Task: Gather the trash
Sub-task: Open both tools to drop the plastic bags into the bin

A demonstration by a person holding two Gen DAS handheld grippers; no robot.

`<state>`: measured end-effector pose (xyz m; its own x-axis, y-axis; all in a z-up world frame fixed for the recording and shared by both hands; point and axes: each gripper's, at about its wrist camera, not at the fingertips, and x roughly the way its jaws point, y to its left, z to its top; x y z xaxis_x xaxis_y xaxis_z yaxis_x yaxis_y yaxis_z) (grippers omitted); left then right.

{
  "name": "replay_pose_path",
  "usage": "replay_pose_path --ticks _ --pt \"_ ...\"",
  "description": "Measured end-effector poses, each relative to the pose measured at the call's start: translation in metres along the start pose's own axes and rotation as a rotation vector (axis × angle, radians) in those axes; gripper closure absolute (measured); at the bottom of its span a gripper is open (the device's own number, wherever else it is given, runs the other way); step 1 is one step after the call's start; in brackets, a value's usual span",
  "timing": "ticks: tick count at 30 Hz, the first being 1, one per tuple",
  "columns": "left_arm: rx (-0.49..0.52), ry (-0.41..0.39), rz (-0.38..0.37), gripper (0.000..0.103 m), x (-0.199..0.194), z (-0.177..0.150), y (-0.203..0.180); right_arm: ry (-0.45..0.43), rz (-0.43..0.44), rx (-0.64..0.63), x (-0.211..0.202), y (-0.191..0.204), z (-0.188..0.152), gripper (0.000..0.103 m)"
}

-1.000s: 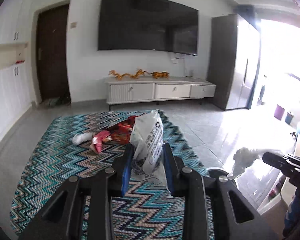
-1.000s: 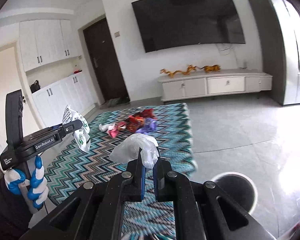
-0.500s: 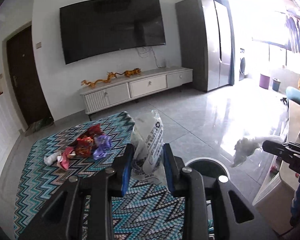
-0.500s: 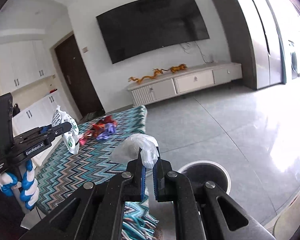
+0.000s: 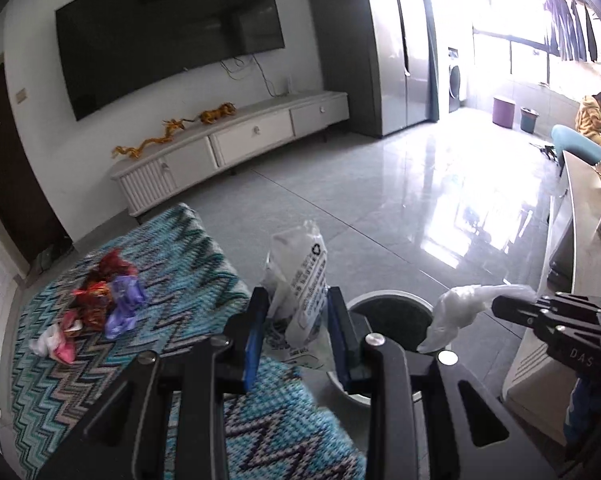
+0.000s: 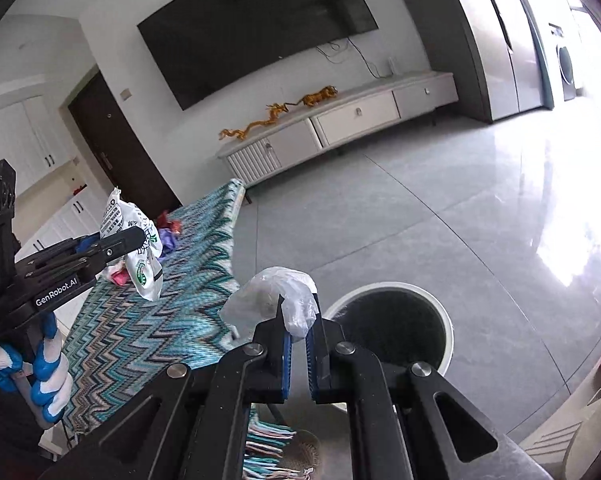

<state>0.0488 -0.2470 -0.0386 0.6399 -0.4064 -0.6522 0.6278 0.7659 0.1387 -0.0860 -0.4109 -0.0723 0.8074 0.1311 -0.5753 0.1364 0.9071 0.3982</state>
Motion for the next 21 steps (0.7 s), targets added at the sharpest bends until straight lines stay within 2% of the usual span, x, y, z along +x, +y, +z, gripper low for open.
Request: replay_pose_path --ticks 12,14,16,17,19,21 --pt "-0.043 0.173 -0.188 0.070 0.104 0.019 -0.034 0.114 -0.119 0.093 0.067 -0.051 -0.001 0.094" --pt "-0.053 0.194 -0.226 0.065 0.117 0.022 -0.040 0.131 -0.132 0.092 0.079 -0.056 0.000 0.094" --pt "-0.062 0.209 -0.241 0.048 0.126 0.025 -0.044 0.148 -0.148 0.100 0.089 -0.061 0.000 0.091" --pt "-0.065 0.211 -0.252 0.046 0.130 0.026 -0.045 0.156 -0.155 0.110 0.094 -0.065 -0.001 0.090" --pt "-0.066 0.212 -0.260 0.046 0.134 0.027 -0.047 0.161 -0.159 0.131 0.099 -0.071 0.000 0.072" --pt "-0.066 0.211 -0.265 0.046 0.135 0.029 -0.047 0.160 -0.164 0.145 0.100 -0.074 0.000 0.064"
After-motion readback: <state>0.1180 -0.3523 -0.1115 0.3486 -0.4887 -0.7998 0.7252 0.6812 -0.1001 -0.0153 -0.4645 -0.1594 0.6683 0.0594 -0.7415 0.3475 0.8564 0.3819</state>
